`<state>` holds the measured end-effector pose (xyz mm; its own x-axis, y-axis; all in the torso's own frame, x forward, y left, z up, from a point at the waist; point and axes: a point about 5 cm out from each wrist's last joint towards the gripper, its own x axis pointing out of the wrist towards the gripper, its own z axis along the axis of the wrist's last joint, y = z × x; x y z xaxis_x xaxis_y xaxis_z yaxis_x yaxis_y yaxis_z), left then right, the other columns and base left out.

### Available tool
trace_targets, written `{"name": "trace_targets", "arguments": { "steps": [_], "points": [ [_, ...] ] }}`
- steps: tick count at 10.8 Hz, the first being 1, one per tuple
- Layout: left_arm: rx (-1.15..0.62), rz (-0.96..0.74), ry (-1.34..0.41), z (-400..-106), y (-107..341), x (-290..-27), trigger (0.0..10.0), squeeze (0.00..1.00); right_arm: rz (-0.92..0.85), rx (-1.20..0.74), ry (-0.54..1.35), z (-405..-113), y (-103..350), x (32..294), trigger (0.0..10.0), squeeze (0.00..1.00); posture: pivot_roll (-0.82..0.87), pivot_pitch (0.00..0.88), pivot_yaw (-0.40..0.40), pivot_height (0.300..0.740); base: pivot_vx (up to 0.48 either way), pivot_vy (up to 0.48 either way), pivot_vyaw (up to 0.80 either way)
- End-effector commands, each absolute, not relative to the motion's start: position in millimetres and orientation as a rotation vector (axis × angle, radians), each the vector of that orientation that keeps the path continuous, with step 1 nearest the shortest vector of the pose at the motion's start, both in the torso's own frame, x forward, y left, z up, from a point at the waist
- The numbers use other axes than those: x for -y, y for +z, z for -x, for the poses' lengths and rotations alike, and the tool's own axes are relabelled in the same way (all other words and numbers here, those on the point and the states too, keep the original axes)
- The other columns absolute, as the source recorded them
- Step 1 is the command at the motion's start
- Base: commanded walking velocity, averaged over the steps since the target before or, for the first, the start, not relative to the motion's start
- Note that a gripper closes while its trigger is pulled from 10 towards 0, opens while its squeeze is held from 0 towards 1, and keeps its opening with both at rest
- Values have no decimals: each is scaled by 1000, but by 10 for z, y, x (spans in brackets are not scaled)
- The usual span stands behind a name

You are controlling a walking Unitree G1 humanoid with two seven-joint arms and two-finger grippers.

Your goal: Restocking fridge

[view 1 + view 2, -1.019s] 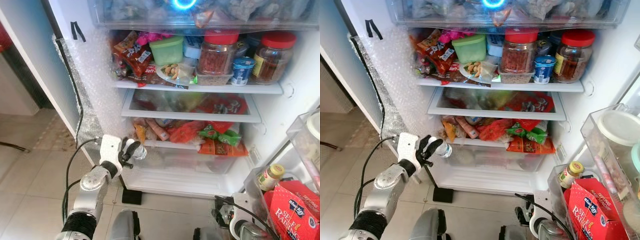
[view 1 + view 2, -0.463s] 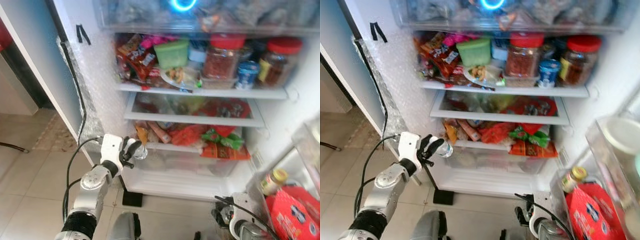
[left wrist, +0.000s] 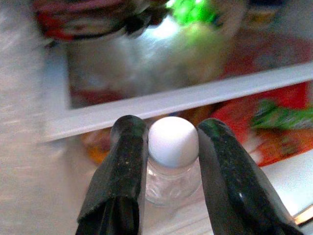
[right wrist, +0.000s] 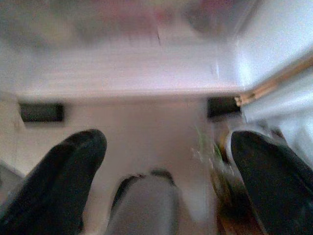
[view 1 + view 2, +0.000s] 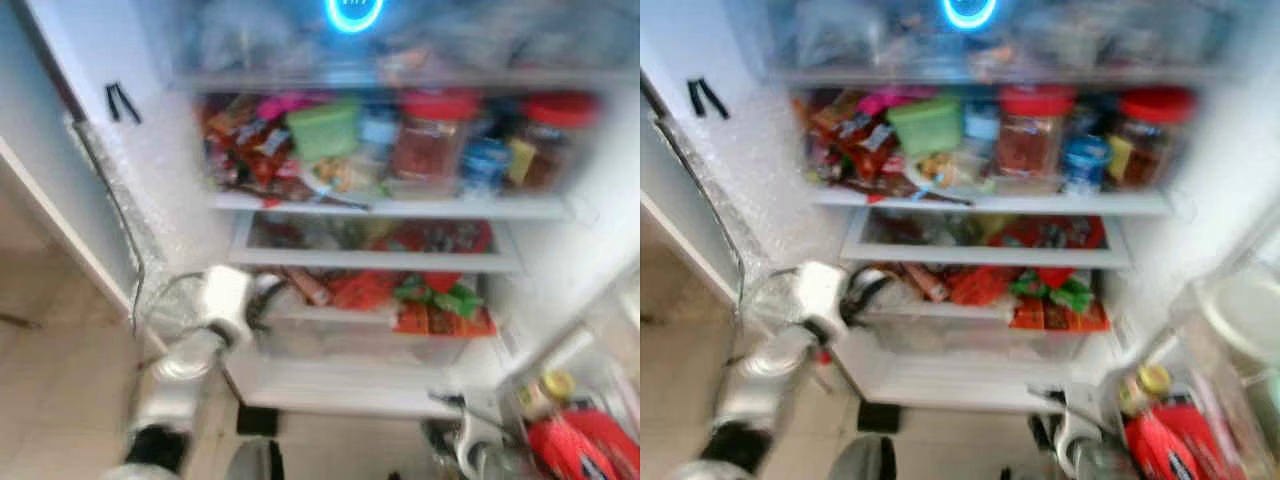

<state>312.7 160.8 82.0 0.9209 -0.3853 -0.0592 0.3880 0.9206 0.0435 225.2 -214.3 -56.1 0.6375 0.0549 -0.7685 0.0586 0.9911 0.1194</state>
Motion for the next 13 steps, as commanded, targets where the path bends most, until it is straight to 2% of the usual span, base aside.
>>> {"name": "trace_targets", "arguments": {
  "steps": [1,3,5,8,11,13],
  "points": [
    [-5,-64,-440,-3160,925,-1482,10000,0,-139,-914,-18,-2151,-615,2185,10000,0,-41,56,44,630,349,0,0],
    [45,-127,-497,-3135,1051,-1396,10000,0,-140,-915,-17,-2150,-617,2180,10000,0,-41,51,46,630,0,0,0],
    [181,-376,-594,-3149,1366,-1252,10000,0,-142,-916,-15,-2148,-618,2176,10000,0,-41,49,47,630,0,0,0],
    [241,-735,-723,-3107,1487,-1078,10000,0,-147,-916,-13,-2146,-622,2165,10000,0,-40,56,52,630,0,0,0],
    [245,-1061,-677,-3232,1322,-1222,10000,0,-159,-910,-23,-2150,-622,2155,10000,0,-41,62,59,630,0,0,0],
    [254,-1218,-565,-3374,1261,-1328,10000,0,-165,-905,-26,-2150,-623,2150,10000,0,-48,67,61,630,0,0,0]
  ]
}}
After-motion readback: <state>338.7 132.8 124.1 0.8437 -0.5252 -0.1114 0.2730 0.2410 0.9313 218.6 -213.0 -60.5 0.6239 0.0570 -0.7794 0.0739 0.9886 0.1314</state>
